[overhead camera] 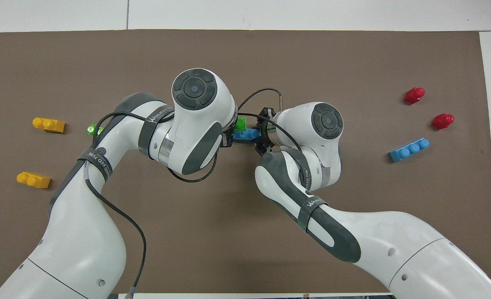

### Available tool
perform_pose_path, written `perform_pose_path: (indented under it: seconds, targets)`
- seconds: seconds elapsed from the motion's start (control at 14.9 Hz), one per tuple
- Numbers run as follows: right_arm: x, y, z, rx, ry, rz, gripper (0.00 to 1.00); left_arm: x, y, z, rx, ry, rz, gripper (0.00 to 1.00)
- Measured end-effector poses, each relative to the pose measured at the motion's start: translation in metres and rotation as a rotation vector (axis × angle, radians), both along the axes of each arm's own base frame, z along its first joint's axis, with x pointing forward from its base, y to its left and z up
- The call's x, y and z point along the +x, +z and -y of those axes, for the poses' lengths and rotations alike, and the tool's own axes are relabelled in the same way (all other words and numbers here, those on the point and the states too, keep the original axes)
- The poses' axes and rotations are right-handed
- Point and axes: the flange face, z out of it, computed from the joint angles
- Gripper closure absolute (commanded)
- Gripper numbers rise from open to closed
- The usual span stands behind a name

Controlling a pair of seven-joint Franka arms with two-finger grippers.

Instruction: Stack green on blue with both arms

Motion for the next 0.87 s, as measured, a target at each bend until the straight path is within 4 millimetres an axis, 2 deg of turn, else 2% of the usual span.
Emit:
perform_pose_path:
  seconds: [0.2, 0.54, 0.87]
  targets:
    - [0.0, 0.0, 0.0, 0.0, 0.001, 0.001, 1.0, -0.004, -0.013, -0.003, 0.022, -0.008, -0.014, 1.0]
    - [0.0, 0.0, 0.0, 0.0, 0.002, 0.003, 1.0, -0.005, -0.014, -0.001, 0.016, -0.016, -0.006, 1.0]
    - [-0.001, 0.0, 0.001, -0.002, 0.008, 0.008, 1.0, -0.016, -0.018, 0.014, 0.014, -0.048, 0.006, 1.0]
